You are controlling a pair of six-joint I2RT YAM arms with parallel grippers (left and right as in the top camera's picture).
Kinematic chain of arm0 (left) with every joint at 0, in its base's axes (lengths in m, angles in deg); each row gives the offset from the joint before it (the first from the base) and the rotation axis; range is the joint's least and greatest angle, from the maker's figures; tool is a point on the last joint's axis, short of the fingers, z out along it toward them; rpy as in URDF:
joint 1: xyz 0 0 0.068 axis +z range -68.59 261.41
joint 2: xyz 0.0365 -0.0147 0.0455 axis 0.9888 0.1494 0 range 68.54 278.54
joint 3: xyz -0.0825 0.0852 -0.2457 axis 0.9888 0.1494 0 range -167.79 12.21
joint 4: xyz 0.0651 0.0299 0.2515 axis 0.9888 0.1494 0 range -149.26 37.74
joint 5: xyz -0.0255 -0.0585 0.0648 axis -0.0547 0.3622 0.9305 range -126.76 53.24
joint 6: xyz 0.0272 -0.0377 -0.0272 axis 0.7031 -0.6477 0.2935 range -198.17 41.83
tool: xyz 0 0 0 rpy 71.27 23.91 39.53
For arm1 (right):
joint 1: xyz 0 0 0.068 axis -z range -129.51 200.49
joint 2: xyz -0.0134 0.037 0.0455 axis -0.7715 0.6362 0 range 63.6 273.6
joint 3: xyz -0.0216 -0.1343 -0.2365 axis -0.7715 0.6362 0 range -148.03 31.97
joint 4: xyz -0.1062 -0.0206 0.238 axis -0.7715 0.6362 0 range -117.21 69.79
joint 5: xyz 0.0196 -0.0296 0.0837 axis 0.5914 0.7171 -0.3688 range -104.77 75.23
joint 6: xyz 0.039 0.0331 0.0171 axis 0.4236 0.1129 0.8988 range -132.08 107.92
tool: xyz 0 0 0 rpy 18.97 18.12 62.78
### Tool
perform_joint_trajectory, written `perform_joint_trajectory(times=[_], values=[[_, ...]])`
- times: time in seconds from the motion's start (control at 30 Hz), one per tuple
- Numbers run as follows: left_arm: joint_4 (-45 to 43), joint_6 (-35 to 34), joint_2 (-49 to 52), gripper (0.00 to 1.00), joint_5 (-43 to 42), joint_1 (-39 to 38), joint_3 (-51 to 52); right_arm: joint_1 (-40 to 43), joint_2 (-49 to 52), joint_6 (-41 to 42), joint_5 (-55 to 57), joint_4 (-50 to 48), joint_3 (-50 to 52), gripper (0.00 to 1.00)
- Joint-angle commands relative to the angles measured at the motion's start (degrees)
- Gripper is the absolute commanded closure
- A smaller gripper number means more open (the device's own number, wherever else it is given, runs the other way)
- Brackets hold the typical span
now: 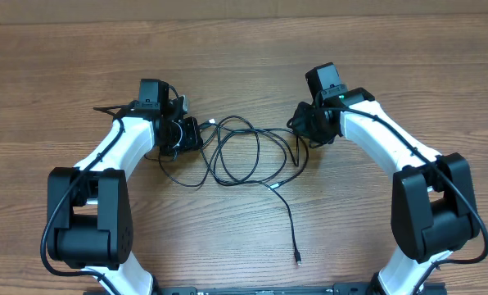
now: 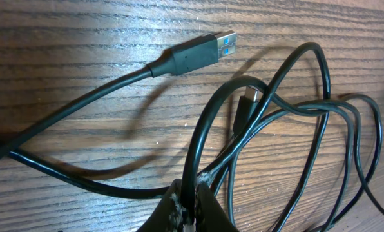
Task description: Untangle cables
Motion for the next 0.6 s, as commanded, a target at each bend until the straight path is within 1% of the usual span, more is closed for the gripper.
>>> perform_joint_trajectory(times=[0.0, 0.07, 0.1, 0.2, 0.27, 0.3, 0.4, 0.47, 0.5, 0.53, 0.57], values=[[-0.2, 0.4, -1.5, 0.91, 0.5, 0.6, -0.7, -0.3, -1.8, 0.7, -0.6, -0.4, 0.5, 0.50], [-0.2, 0.4, -1.5, 0.91, 0.5, 0.6, -0.7, -0.5, -1.8, 0.7, -5.6, -1.0, 0.5, 0.36], [-0.2, 0.4, -1.5, 0.90, 0.5, 0.6, -0.7, -0.9, -1.8, 0.6, -6.6, -1.2, 0.5, 0.32], [-0.2, 0.4, -1.5, 0.90, 0.5, 0.6, -0.7, -2.6, -1.8, 0.6, -6.8, -1.7, 0.5, 0.24], [-0.2, 0.4, -1.5, 0.90, 0.5, 0.6, -0.7, -4.5, -1.8, -3.1, -6.7, -4.0, 0.5, 0.12], [-0.2, 0.4, -1.5, 0.90, 0.5, 0.6, -0.7, -5.1, -1.8, -3.9, -6.7, -5.2, 0.5, 0.09], [-0.2, 0.4, -1.5, 0.90, 0.5, 0.6, -0.7, -7.0, -1.8, -3.9, -6.8, -10.6, 0.5, 0.08], [-0.2, 0.4, -1.5, 0.90, 0.5, 0.6, -0.7, -8.4, -1.8, -3.9, -9.0, -13.6, 0.5, 0.08], [-0.2, 0.4, -1.5, 0.89, 0.5, 0.6, -0.7, -9.0, -1.8, -3.9, -10.1, -14.3, 0.5, 0.10], [-0.2, 0.4, -1.5, 0.89, 0.5, 0.6, -0.7, -10.6, -1.8, -3.9, -11.1, -15.1, 0.5, 0.16], [-0.2, 0.4, -1.5, 0.89, 0.5, 0.6, -0.7, -12.8, -1.8, -3.9, -11.0, -15.7, 0.5, 0.26]])
